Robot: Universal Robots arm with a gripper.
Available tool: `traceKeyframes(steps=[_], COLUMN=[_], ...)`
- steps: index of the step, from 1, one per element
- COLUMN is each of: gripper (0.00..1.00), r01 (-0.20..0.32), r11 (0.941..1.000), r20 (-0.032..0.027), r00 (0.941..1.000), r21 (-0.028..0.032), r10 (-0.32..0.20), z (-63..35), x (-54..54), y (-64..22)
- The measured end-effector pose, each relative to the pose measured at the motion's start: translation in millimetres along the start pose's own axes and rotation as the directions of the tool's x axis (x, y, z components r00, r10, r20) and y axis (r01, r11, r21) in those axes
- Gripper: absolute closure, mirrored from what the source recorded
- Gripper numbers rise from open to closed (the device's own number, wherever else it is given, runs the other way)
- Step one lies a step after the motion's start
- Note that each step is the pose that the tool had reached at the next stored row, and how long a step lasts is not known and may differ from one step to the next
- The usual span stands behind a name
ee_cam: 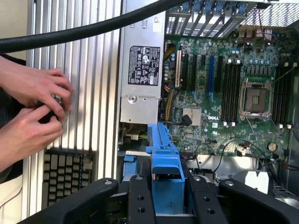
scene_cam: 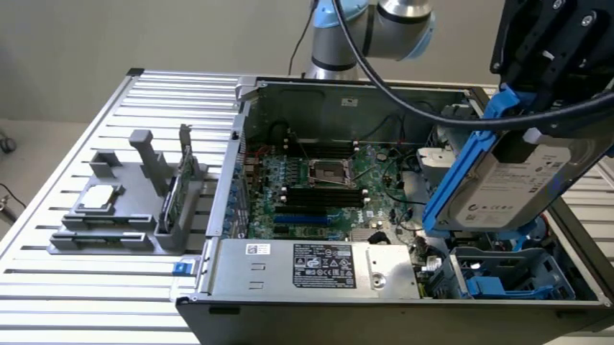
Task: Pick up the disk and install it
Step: 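Pick up the disk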
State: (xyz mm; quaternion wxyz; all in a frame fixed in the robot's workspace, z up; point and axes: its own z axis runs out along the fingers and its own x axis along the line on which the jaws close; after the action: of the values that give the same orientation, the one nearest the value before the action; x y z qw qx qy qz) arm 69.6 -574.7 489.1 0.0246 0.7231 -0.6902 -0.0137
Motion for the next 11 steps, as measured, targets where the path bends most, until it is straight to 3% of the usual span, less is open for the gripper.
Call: traceKeyframes(steps=[11], gripper=[0.67], r01=[0.0], r11=[1.0], r20=[0.0016], r00=[1.0], r21=[-0.0061], r10=[0.0], z=[-0.8], x=[18.3], y=[-38.0])
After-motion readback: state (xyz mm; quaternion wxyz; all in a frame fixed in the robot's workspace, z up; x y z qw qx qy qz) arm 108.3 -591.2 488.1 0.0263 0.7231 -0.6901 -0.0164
